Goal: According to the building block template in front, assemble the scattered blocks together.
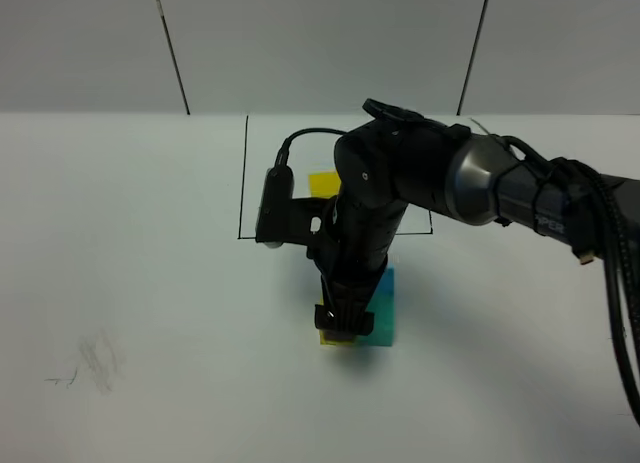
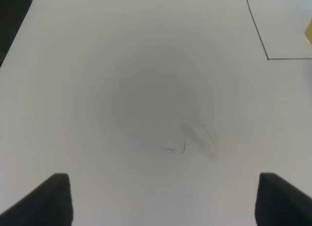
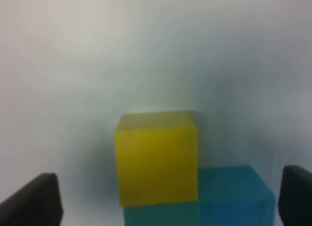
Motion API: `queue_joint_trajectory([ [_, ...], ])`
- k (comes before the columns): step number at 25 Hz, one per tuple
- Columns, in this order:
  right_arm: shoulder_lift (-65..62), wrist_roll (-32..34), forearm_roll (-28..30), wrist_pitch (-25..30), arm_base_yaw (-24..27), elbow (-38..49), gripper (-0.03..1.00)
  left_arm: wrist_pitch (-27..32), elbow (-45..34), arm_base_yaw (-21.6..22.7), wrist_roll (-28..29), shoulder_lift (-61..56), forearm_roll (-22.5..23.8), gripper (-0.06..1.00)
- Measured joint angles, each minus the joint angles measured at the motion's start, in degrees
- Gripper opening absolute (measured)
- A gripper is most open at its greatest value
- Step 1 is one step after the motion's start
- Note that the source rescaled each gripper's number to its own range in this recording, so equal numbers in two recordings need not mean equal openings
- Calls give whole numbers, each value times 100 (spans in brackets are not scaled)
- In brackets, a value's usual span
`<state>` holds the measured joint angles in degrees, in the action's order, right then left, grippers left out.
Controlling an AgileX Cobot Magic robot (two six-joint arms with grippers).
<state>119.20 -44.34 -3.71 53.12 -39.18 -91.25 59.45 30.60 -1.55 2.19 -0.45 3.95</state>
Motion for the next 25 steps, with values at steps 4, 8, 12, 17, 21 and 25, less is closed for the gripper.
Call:
queue_joint_trajectory([
  [4,-630,677,170,-29,217,0,98,0,0,0,0,0,0,71],
  [8,-1483,1534,770,-41,947,0,98,0,0,0,0,0,0,71],
  [12,-2532,2398,1478,139,1877,0,98,0,0,0,0,0,0,71],
  [17,-3730,2773,1873,1163,3080,57,99,0,0,0,5,0,0,71],
  [21,-4924,2817,1981,1481,4011,766,99,0,0,0,5,0,0,71],
  [25,-6645,2856,2099,1099,4647,2019,99,0,0,0,5,0,0,71],
])
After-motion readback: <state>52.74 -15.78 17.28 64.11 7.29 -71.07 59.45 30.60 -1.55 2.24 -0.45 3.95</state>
